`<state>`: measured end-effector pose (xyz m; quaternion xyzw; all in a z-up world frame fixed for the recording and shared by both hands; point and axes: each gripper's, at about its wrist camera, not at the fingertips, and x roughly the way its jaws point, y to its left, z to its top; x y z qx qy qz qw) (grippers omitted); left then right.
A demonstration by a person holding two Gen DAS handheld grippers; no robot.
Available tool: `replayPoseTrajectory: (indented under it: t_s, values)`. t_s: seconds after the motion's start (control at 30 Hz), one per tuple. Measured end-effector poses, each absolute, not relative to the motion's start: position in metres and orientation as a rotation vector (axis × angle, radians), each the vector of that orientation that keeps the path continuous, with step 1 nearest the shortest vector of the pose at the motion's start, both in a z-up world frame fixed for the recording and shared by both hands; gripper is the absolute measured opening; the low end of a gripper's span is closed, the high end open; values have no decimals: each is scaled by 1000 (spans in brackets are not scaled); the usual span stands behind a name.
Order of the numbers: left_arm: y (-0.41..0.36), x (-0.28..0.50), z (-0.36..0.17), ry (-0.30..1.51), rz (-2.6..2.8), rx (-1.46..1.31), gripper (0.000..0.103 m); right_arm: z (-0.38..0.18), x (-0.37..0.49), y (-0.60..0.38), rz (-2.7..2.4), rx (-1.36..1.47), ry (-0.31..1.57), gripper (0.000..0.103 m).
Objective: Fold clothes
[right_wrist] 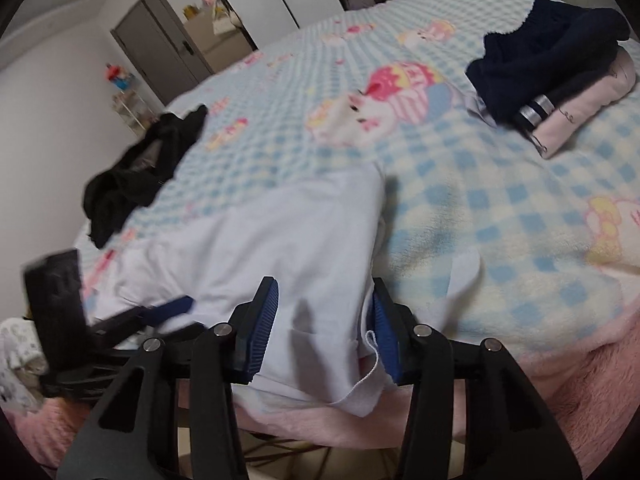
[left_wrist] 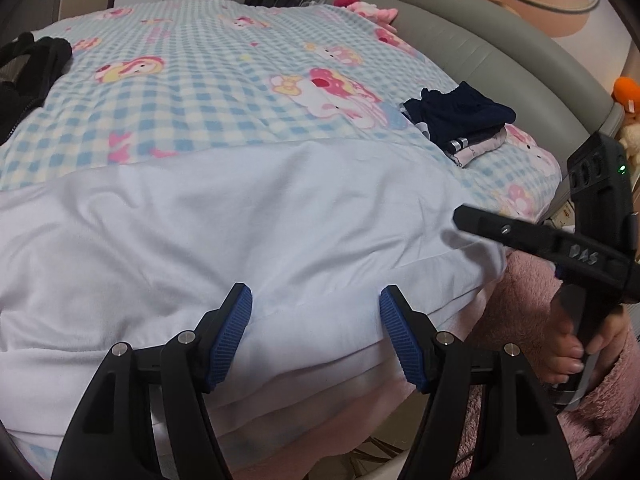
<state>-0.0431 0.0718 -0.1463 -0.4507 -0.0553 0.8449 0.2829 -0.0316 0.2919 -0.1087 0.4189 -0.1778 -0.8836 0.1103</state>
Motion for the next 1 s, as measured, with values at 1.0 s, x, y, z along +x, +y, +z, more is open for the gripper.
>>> replayPoseTrajectory:
  t_s: [1.0]
  values:
    - [113,-88,-126,-504,1988,-1267,60,-106,-24,255,-2439,1050,-362,50]
